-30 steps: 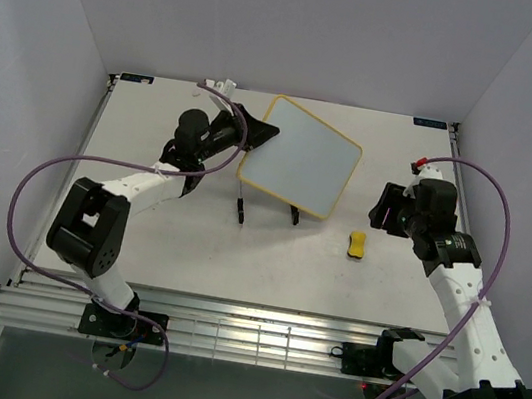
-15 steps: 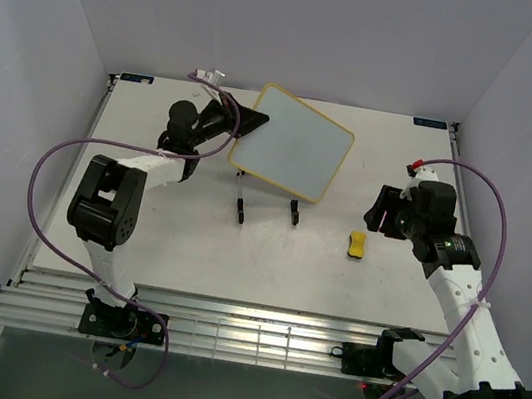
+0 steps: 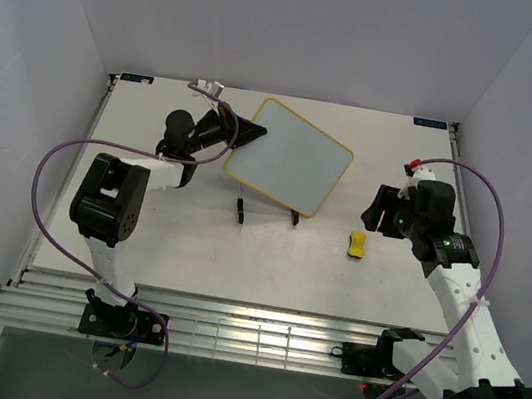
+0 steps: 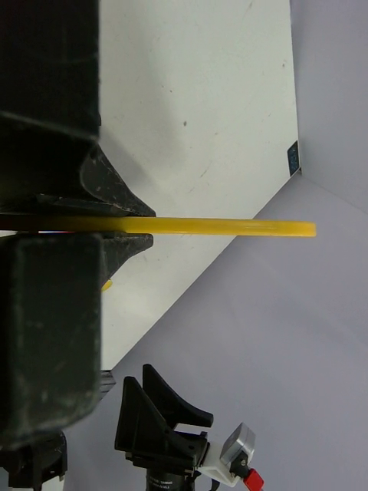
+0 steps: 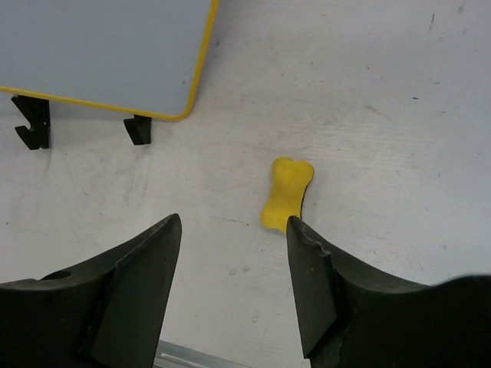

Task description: Erase the whiteboard

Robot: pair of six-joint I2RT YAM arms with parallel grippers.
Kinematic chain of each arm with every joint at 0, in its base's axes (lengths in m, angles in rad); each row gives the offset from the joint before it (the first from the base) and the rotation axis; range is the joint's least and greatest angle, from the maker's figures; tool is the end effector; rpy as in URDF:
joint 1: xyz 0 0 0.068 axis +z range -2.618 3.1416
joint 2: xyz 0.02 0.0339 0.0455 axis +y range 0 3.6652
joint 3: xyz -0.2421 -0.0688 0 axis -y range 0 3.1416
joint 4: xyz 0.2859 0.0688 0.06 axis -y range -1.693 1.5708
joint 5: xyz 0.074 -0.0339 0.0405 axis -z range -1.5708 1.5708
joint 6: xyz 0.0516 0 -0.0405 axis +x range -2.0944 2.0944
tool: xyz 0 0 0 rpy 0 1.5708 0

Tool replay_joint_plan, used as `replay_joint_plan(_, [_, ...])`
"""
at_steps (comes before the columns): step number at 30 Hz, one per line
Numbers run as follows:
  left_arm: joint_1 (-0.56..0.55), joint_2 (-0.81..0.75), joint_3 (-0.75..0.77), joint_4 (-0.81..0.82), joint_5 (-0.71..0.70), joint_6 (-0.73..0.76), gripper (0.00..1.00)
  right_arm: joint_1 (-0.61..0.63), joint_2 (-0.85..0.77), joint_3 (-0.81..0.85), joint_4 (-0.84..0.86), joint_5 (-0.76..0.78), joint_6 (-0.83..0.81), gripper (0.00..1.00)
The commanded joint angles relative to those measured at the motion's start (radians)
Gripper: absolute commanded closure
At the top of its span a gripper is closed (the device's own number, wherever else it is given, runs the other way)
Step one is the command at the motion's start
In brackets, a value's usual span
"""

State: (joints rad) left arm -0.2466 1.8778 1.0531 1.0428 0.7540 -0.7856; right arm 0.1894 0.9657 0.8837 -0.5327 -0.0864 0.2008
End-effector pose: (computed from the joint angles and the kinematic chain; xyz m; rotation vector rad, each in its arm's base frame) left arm 0.4183 -0.1417 0.1992 0.2923 1.5303 -1.3402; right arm 0.2688 0.0561 0.2767 -0.0367 2.2000 0.3143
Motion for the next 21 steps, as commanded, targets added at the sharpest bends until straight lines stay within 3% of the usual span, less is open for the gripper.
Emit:
replay_joint_plan(1, [0.02, -0.026, -0.013, 0.102, 0.018, -0.004, 1.0, -0.001, -0.002, -0.014, 0.042, -0.022, -0.015, 0.37])
replay_joint_plan(10, [0.067, 0.061, 0.059, 0.048, 0.165, 0.14, 1.0, -0.002, -0.007, -0.02, 0.056, -0.049, -0.018, 0.37])
replay_joint_plan(16, [0.09, 0.086, -0.002, 0.109, 0.215, 0.274, 1.0, -0.002, -0.007, -0.017, 0.056, -0.061, -0.021, 0.37])
replay_joint_plan(21, [0.125, 0.119, -0.094, 0.363, 0.257, 0.316, 1.0, -0.002, -0.013, -0.022, 0.068, -0.078, -0.021, 0.37])
